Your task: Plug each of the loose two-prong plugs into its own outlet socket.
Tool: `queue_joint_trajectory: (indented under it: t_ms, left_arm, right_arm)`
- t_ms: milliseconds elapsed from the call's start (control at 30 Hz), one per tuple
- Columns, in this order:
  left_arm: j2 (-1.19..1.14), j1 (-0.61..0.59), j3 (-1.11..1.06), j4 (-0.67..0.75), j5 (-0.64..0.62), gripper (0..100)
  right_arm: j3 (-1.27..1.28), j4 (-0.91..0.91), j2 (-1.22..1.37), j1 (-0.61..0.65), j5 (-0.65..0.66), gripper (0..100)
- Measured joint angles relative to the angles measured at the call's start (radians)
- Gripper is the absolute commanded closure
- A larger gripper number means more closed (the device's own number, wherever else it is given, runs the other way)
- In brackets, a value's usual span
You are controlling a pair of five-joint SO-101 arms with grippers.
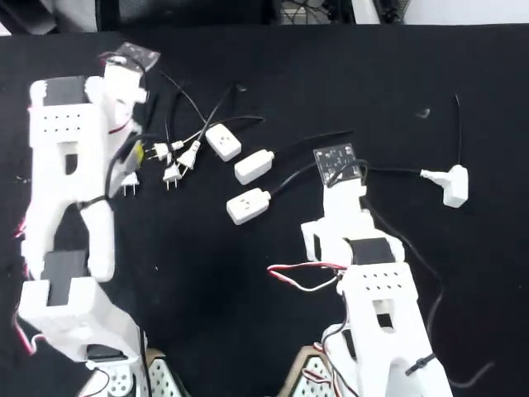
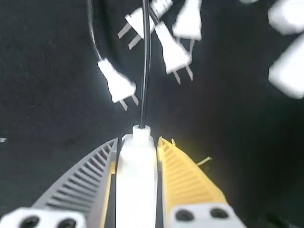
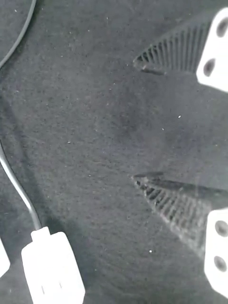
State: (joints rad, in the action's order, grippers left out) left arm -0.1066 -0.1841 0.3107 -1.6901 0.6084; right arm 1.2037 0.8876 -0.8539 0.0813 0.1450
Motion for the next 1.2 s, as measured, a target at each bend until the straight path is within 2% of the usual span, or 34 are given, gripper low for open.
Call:
queue_joint_trajectory:
  t_ms: [100, 300, 433, 600, 733, 833, 900, 1067, 1200]
  left_arm:
    - [0.04, -0.009, 0.0, -0.046, 0.135, 97]
    - [0.124, 0.009, -0.046, -0.06, 0.195, 97]
    - [0.149, 0.054, -0.149, -0.06, 0.272, 97]
    - [0.186, 0.143, -0.342, -0.06, 0.288, 97]
    - [0.256, 0.258, -0.523, -0.051, 0.282, 97]
    - [0.325, 0.322, -0.667, 0.054, 0.233, 97]
    - [0.381, 0.331, -0.76, 0.133, 0.192, 95]
    - [0.496, 0.333, -0.925, 0.298, 0.078, 78]
    - [0.574, 0.319, -0.936, 0.315, 0.04, 80]
  right_arm:
    - [0.0, 0.0, 0.0, 0.0, 0.0, 68.4]
    - [0.0, 0.0, 0.0, 0.0, 0.0, 68.4]
    - [0.0, 0.0, 0.0, 0.0, 0.0, 68.4]
    - [0.0, 0.0, 0.0, 0.0, 0.0, 68.4]
    - [0.0, 0.0, 0.0, 0.0, 0.0, 68.3]
    - [0.0, 0.0, 0.0, 0.0, 0.0, 68.3]
    - [0.0, 0.0, 0.0, 0.0, 0.0, 68.3]
    - [0.0, 0.0, 0.0, 0.0, 0.0, 68.3]
    - [0.0, 0.0, 0.0, 0.0, 0.0, 68.3]
